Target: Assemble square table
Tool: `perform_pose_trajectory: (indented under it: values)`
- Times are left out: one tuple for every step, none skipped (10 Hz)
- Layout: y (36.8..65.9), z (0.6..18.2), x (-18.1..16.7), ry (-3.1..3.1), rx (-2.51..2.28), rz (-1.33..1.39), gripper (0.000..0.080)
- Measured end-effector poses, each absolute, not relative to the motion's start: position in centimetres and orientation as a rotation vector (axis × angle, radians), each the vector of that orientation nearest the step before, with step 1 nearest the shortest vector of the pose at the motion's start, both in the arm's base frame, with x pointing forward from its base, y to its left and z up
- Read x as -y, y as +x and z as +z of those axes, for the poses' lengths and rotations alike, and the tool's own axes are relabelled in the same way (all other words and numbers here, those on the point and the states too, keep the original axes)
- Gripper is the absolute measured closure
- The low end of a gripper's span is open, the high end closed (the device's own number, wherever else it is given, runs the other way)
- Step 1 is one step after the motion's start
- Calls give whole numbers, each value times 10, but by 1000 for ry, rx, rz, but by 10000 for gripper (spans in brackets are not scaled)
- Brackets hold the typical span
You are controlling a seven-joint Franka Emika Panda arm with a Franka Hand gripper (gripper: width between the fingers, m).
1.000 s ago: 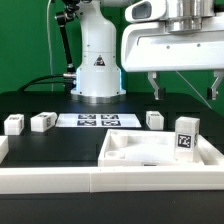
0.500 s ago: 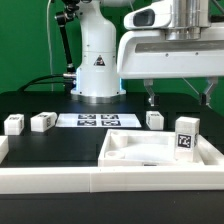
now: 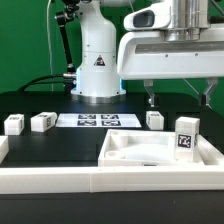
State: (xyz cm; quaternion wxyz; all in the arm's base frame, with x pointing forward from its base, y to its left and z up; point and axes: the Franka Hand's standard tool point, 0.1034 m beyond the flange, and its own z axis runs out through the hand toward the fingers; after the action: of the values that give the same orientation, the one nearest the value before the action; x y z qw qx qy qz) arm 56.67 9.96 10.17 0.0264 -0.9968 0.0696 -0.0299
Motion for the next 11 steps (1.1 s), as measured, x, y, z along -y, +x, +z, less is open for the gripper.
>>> perform_pose_trajectory:
  values:
    - [549, 96, -104, -3082, -203, -85, 150]
    - [534, 91, -107, -3085, -186, -72, 150]
    - [518, 86, -110, -3088, -171, -66, 150]
    - [506, 83, -113, -3089, -188, -51, 150]
    - [501, 82, -113, -3091, -182, -42, 150]
    - [499, 82, -113, -3092, -181, -36, 150]
    - [493, 80, -113, -3093, -179, -27, 150]
    - [486, 78, -113, -3095, -169, -16, 150]
    - [480, 74, -112, -3101, -71, -33, 150]
    - [473, 69, -109, -3106, 43, -23, 150]
    - [467, 66, -109, -3107, 92, -7, 150]
